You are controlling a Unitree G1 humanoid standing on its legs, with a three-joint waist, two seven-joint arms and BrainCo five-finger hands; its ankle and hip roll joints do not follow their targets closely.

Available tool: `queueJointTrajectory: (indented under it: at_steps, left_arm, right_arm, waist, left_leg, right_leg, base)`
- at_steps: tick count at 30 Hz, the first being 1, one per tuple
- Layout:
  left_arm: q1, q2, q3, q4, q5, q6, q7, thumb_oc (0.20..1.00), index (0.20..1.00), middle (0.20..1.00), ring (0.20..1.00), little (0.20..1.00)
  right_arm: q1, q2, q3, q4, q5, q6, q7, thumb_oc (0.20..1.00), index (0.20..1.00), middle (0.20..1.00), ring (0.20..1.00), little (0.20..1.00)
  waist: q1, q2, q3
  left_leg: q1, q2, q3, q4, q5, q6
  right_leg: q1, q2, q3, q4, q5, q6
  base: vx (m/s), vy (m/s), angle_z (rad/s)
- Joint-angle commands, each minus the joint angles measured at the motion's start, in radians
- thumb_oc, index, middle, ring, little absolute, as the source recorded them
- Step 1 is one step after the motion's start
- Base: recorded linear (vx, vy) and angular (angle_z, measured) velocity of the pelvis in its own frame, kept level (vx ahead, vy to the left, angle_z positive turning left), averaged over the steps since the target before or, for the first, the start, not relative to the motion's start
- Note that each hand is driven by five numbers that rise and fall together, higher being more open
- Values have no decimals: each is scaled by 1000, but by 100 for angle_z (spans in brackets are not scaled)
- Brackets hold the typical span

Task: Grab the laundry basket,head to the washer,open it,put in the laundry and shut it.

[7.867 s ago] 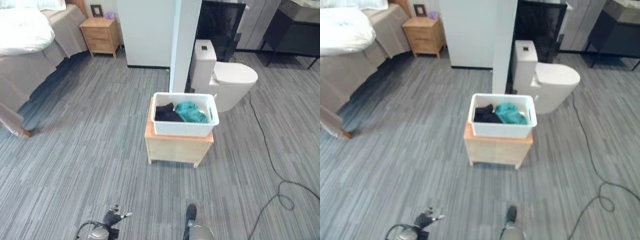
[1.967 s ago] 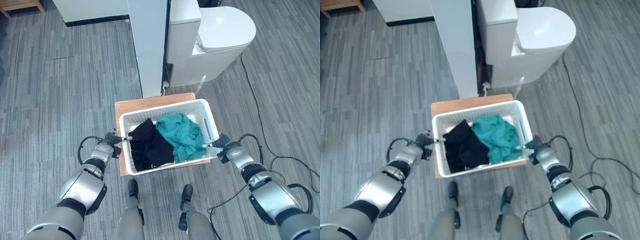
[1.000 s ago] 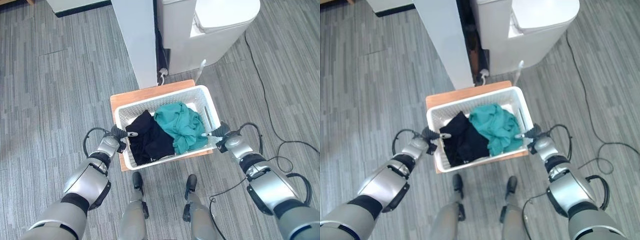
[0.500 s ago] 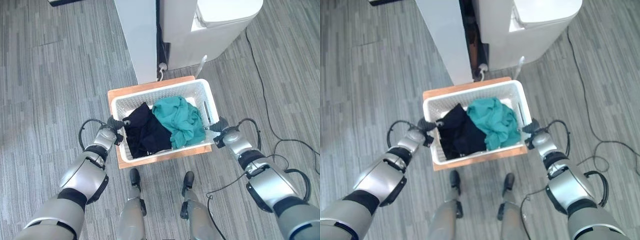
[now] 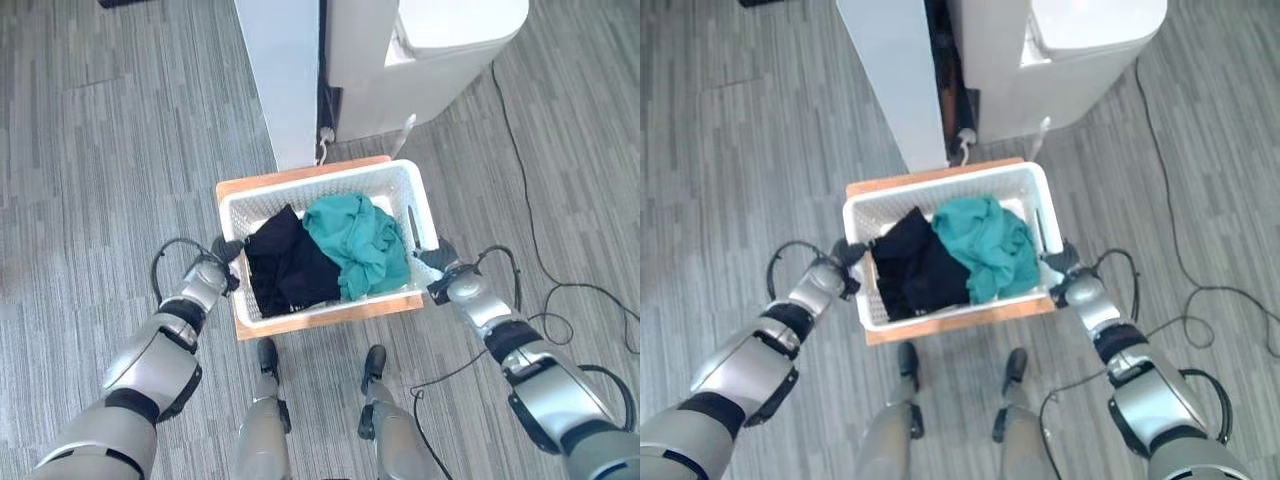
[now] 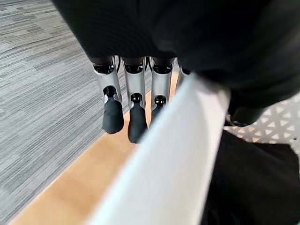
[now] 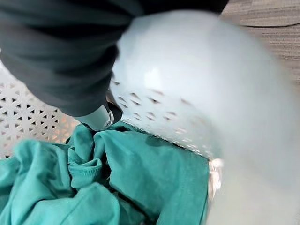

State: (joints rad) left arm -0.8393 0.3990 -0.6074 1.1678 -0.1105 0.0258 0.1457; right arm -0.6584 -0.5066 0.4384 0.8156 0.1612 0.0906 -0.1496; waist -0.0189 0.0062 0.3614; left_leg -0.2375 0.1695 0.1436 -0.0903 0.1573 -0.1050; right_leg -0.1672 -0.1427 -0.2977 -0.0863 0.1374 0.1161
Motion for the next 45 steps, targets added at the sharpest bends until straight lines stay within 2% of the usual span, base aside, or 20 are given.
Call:
queueJointTrajectory:
  at_steps: [1, 6, 11, 12, 14, 21, 23, 26, 31, 33, 35, 36, 37, 41, 42, 43, 44, 45]
  left_arm:
    - [40, -92, -52, 10, 51, -33, -41, 200, 200, 200, 200, 200]
    - [169, -28, -45, -232, 35, -30, -95, 200, 200, 200, 200, 200]
    - [233, 43, -33, -361, 36, -23, -131, 200, 200, 200, 200, 200]
    - [270, 80, -13, -430, 35, -18, -144, 200, 200, 200, 200, 200]
    - [327, 99, 19, -490, 21, -14, -161, 200, 200, 200, 200, 200]
    - [394, 81, 66, -524, -1, -2, -171, 200, 200, 200, 200, 200]
    - [403, 76, 73, -525, -9, 3, -170, 200, 200, 200, 200, 200]
    - [392, 58, 88, -517, -15, 8, -158, 200, 200, 200, 200, 200]
    - [340, 29, 77, -482, -22, 4, -139, 200, 200, 200, 200, 200]
    - [304, 11, 67, -462, -17, 0, -132, 200, 200, 200, 200, 200]
    - [279, -9, 55, -448, -9, -5, -125, 200, 200, 200, 200, 200]
    - [275, -19, 50, -440, -8, -6, -120, 200, 200, 200, 200, 200]
    - [274, -19, 50, -439, -8, -6, -120, 200, 200, 200, 200, 200]
    - [289, -26, 39, -452, -5, -8, -123, 200, 200, 200, 200, 200]
    - [306, -29, 37, -459, -5, -11, -127, 200, 200, 200, 200, 200]
    - [310, -35, 35, -457, -1, -17, -127, 200, 200, 200, 200, 200]
    - [316, -38, 33, -451, 7, -23, -133, 200, 200, 200, 200, 200]
    - [317, -38, 38, -445, 21, -23, -130, 200, 200, 200, 200, 200]
  right_arm:
    - [3, -19, -84, -134, 5, -72, 34, 200, 200, 200, 200, 200]
    - [176, -58, -182, -229, -6, -51, 69, 200, 200, 200, 200, 200]
    - [250, -84, -224, -227, 15, -37, 100, 200, 200, 200, 200, 200]
    - [281, -100, -249, -225, 26, -32, 113, 200, 200, 200, 200, 200]
    - [304, -104, -272, -201, 43, -29, 122, 200, 200, 200, 200, 200]
    - [311, -98, -273, -167, 63, -24, 127, 200, 200, 200, 200, 200]
    - [303, -97, -261, -155, 64, -21, 129, 200, 200, 200, 200, 200]
    - [287, -106, -236, -128, 67, -13, 132, 200, 200, 200, 200, 200]
    - [253, -119, -217, -102, 85, -17, 119, 200, 200, 200, 200, 200]
    - [246, -128, -210, -107, 90, -18, 117, 200, 200, 200, 200, 200]
    - [236, -134, -209, -120, 94, -19, 116, 200, 200, 200, 200, 200]
    - [229, -133, -207, -122, 96, -20, 118, 200, 200, 200, 200, 200]
    - [228, -134, -208, -122, 96, -20, 118, 200, 200, 200, 200, 200]
    - [231, -139, -213, -114, 107, -14, 137, 200, 200, 200, 200, 200]
    - [223, -146, -211, -95, 110, -13, 142, 200, 200, 200, 200, 200]
    - [215, -149, -212, -81, 111, -13, 143, 200, 200, 200, 200, 200]
    - [205, -151, -212, -71, 108, -10, 145, 200, 200, 200, 200, 200]
    - [201, -162, -224, -90, 90, -3, 145, 200, 200, 200, 200, 200]
  waist:
    - [6, 4, -64]
    - [14, 11, -117]
    - [28, 18, -160]
    - [35, 21, -180]
    - [46, 26, -213]
    - [55, 44, -261]
    - [57, 51, -266]
    - [61, 70, -270]
    - [59, 73, -244]
    - [44, 60, -230]
    - [26, 47, -215]
    - [17, 45, -216]
    - [15, 43, -216]
    - [-12, 48, -234]
    - [-20, 52, -233]
    - [-28, 55, -230]
    - [-42, 57, -229]
    - [-61, 61, -230]
  left_leg:
    - [-3, 48, -50, 50, -34, -15]
    - [64, 46, -52, 72, -63, -16]
    - [116, 42, -60, 89, -79, -15]
    - [140, 39, -63, 94, -83, -14]
    - [166, 38, -65, 94, -83, -15]
    - [190, 58, -65, 79, -66, -29]
    - [184, 70, -67, 80, -51, -37]
    - [160, 107, -71, 64, 10, -60]
    - [116, 117, -85, 87, 65, -81]
    - [121, 97, -88, 148, 20, -65]
    - [145, 67, -99, 222, -69, -52]
    - [177, 42, -130, 263, -114, -51]
    - [174, 38, -131, 262, -110, -50]
    - [237, -13, -279, 264, -189, -42]
    - [254, -41, -344, 269, -232, -36]
    - [266, -54, -365, 271, -258, -32]
    - [289, -73, -356, 263, -319, -15]
    - [301, -99, -303, 264, -363, 4]
  right_leg:
    - [-59, -70, 22, 132, -83, 38]
    - [26, -65, 9, 135, -114, 36]
    - [97, -55, -3, 125, -130, 31]
    - [129, -49, -6, 118, -134, 27]
    - [164, -39, -13, 99, -135, 20]
    - [212, -1, -14, 28, -136, 6]
    - [215, 10, -12, 15, -138, -1]
    - [200, 46, -6, -1, -153, -11]
    - [180, 44, -10, -1, -151, -14]
    - [168, 24, -15, -1, -128, -17]
    - [157, -2, -16, -1, -98, -12]
    - [143, -11, -5, -1, -77, -7]
    - [141, -14, -6, -1, -75, -6]
    - [96, -27, 44, -1, -33, 10]
    - [75, -43, 74, 5, -12, 19]
    - [60, -55, 99, 13, 3, 25]
    - [34, -80, 132, 25, 23, 40]
    - [10, -119, 156, 32, 49, 62]
  base:
    - [86, -23, 15]
    - [87, -35, 10]
    - [53, -36, 3]
    - [31, -49, 5]
    - [26, -69, 9]
    - [-12, -54, 4]
    - [-75, -94, -1]
    - [-96, -94, -4]
    - [-141, -16, -5]
    - [-189, 1, 1]
    - [-196, 63, 4]
    - [-160, 88, 5]
    - [-110, 92, -7]
    - [-87, 155, -5]
    - [-145, 319, -17]
    - [-233, 446, -34]
    - [-262, 540, -49]
    - [-216, 436, -55]
